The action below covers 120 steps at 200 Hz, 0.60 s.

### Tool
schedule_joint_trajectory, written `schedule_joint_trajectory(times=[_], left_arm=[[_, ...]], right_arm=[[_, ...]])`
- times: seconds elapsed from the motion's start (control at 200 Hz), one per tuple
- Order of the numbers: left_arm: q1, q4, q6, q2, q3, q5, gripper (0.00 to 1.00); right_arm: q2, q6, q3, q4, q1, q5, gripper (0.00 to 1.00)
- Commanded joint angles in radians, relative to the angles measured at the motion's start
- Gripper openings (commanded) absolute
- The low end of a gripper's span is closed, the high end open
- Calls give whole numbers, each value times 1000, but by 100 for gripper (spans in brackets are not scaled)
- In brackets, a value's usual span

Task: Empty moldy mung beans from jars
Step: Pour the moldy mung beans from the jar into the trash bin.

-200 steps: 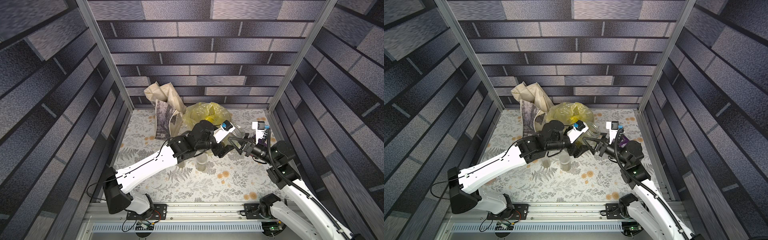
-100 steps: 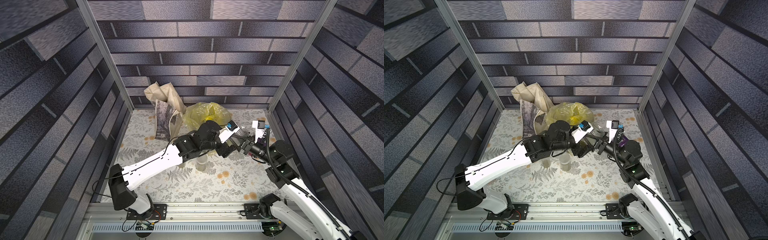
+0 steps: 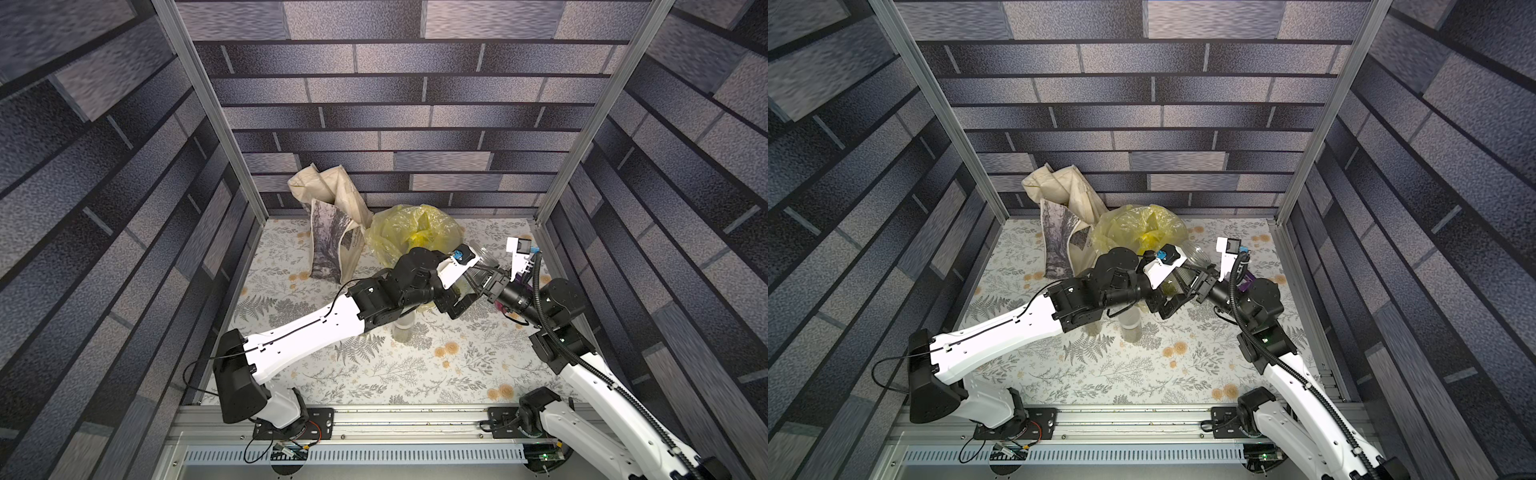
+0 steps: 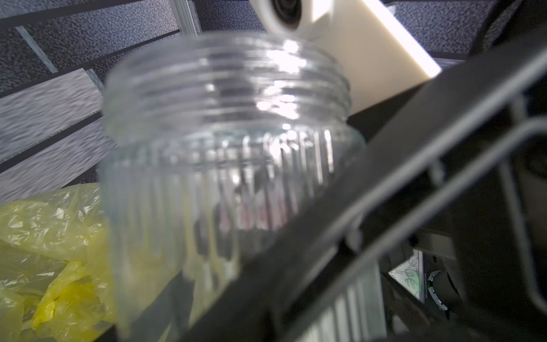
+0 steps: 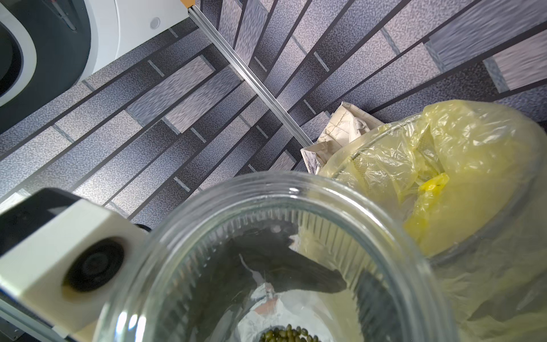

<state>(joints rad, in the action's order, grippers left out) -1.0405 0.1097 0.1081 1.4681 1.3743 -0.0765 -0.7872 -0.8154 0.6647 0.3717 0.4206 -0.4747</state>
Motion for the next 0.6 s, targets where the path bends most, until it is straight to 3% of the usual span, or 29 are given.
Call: schedule_joint_trajectory(times=[0.0,0.225,0.596], left_arm=[[-19,-185,2,-88,-70,37,100],[-19,-467,-21,-169,-258,78,100],[-20,-709,-86,-167,-375,129,100]], right_arm=[[6,-55,49,65,0,15,52],[4,-101,77,79,0,19,52],[3,-155,92,126,1,37,52]])
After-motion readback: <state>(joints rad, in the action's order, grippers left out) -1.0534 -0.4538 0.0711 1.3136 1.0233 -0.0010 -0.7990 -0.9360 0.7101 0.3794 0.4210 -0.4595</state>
